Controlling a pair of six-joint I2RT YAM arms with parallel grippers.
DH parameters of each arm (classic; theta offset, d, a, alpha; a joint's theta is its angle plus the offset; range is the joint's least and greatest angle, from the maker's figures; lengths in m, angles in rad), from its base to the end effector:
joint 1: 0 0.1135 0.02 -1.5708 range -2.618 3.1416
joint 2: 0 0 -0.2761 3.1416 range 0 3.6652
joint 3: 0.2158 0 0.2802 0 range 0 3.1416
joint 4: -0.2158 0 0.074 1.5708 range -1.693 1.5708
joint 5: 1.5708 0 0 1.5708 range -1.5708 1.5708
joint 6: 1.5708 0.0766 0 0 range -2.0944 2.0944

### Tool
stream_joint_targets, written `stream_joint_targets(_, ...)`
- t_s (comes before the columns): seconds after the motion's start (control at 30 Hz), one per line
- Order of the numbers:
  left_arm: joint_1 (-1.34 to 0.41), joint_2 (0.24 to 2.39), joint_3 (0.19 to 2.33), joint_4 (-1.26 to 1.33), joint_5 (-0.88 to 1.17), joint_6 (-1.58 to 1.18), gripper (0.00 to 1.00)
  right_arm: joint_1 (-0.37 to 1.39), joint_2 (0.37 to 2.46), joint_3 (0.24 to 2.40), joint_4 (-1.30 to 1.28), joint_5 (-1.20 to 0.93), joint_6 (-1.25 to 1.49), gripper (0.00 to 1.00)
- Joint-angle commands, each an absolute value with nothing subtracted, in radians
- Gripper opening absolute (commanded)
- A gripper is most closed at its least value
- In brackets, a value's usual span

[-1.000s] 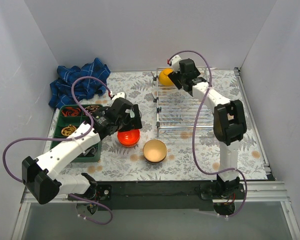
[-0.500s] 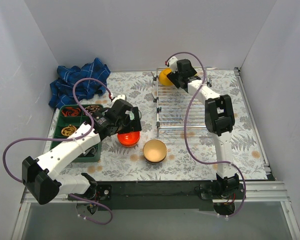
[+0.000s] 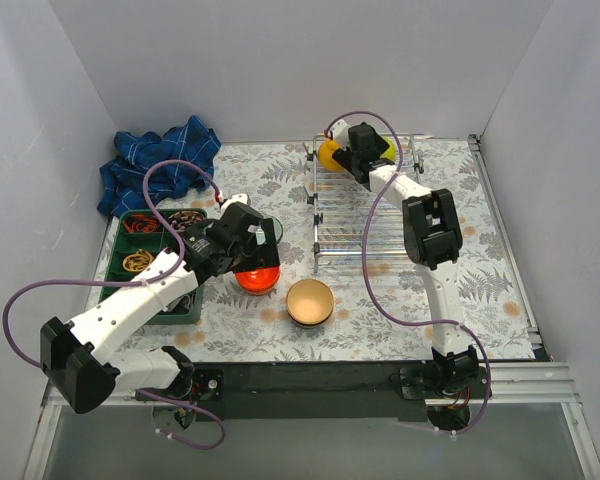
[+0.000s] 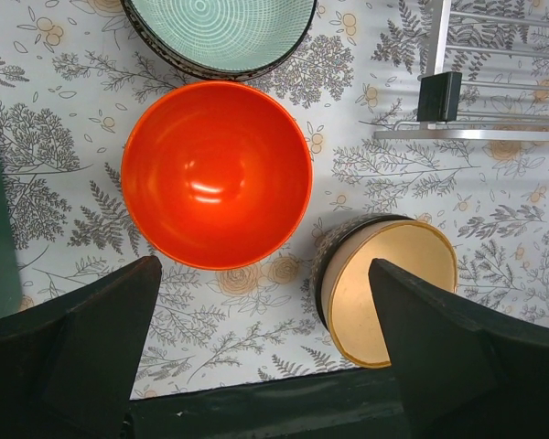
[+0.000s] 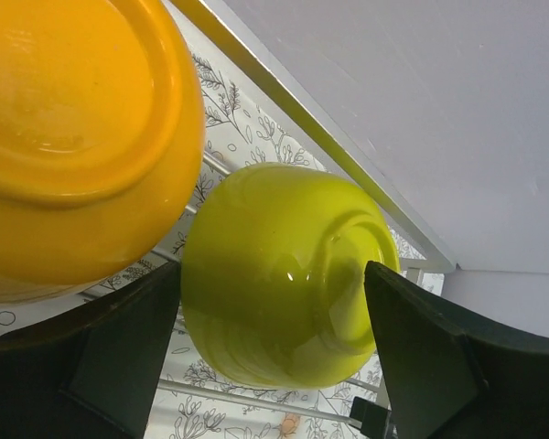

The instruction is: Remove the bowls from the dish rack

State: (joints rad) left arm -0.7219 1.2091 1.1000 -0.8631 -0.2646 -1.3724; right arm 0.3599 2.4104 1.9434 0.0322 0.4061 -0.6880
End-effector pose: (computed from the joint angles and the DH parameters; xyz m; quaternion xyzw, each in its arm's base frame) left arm 0.2266 -0.1728 0.2794 -0.3395 0.8851 -0.1901 0.2553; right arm 0.5983 0.1928 0.1674 -0.3191 0.7692 -0.2538 0.4921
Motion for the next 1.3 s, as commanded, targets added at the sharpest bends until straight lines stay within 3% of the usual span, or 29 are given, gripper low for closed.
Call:
stream_joint_targets(0.0, -0.716, 1.163, 1.095, -0.884, -0.261, -1.385, 0.98, 0.362, 2.415, 1.869, 0.06, 0.468, -0.742, 0.81)
stream_joint_targets(0.07, -0.716, 1.158, 1.1, -0.884, -0.261, -1.388, 0.98, 0.368, 2.379, 1.832, 0.067, 0.468, -0.742, 0.68)
stream_joint_targets(0.27, -0.716, 1.141, 1.109, -0.879, -0.256, -1.397, 0.98, 0.388, 2.244, 1.737, 0.067, 0.46, -0.703, 0.43)
stream_joint_targets(0.57, -0.716, 1.092, 1.103, -0.848, -0.256, -1.402, 0.98, 0.419, 1.979, 1.569, 0.025, 0.439, -0.6, 0.27)
stream_joint_targets(0.9, -0.716, 1.022, 1.02, -0.648, -0.183, -1.391, 0.98, 0.436, 1.594, 1.376, -0.152, 0.175, -0.16, 0.24)
stream_joint_targets(1.27, -0.716, 1.028, 0.928, -0.272, -0.057, -1.31, 0.98, 0.433, 1.197, 1.154, -0.163, -0.181, 0.269, 0.25)
